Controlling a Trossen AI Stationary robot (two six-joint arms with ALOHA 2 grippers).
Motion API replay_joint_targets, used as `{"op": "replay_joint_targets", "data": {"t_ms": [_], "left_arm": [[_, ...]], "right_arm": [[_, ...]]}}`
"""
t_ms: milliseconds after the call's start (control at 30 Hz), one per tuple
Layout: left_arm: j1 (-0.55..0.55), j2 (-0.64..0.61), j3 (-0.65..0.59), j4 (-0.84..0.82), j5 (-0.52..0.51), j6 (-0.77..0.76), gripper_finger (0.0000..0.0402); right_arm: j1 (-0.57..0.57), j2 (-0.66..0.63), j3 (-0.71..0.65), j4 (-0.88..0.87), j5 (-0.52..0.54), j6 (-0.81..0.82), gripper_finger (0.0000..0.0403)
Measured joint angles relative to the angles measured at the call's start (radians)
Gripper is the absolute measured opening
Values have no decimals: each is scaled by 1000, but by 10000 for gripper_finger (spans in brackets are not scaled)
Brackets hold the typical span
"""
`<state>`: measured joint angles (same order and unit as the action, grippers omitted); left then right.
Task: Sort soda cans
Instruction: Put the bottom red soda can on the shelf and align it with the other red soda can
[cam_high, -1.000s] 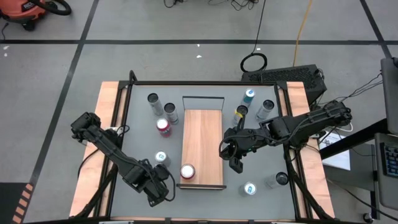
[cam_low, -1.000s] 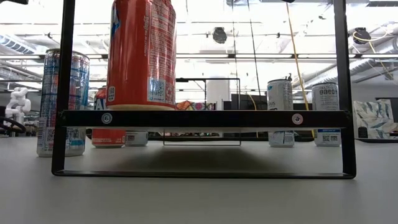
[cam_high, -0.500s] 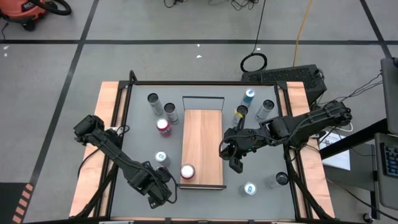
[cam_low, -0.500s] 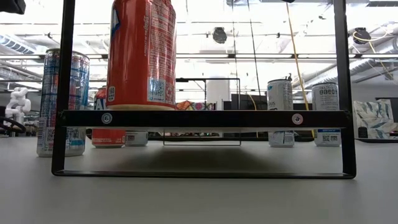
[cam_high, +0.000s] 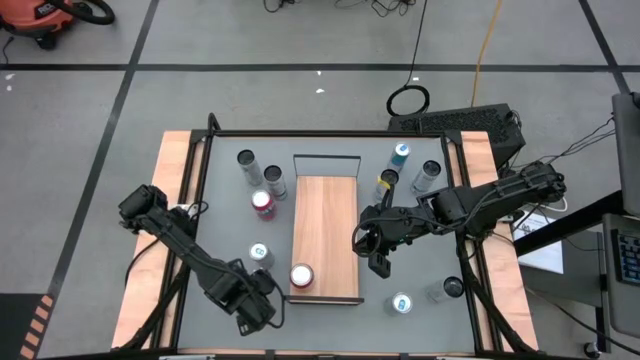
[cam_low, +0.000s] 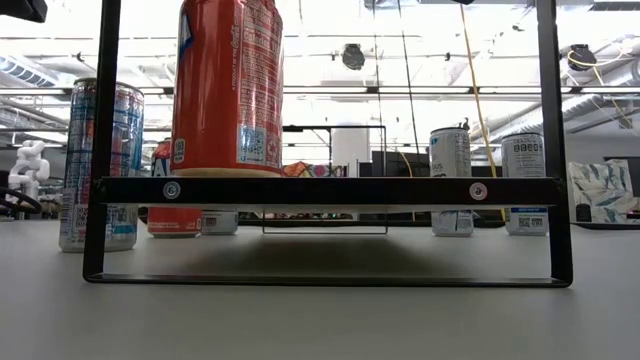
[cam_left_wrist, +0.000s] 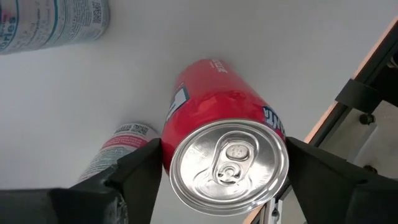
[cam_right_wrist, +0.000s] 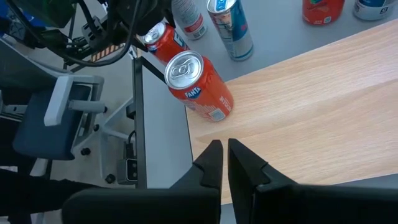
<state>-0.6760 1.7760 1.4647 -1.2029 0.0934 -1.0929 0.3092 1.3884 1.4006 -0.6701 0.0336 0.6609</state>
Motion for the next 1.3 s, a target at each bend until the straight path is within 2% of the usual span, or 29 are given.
{"op": "replay_joint_targets", "data": {"t_ms": [100,333,533,667,933,1300], "left_arm": [[-2,0,0,-8,-16,-24,293],[2,3,0,-21,-27,-62,342],[6,13,-14,-15,-5,-56,349],[12,29,-19,-14,27,-51,338],[23,29,-19,-11,36,-54,284],[35,29,87,-122,60,-104,285]], "right_arm": [[0,0,0,0,0,0,0],[0,0,0,0,0,0,0],[0,0,0,0,1,-3,0],[0,0,0,0,1,-8,0],[0,0,0,0,20,-11,0],[0,0,0,8,24,-2,0]]}}
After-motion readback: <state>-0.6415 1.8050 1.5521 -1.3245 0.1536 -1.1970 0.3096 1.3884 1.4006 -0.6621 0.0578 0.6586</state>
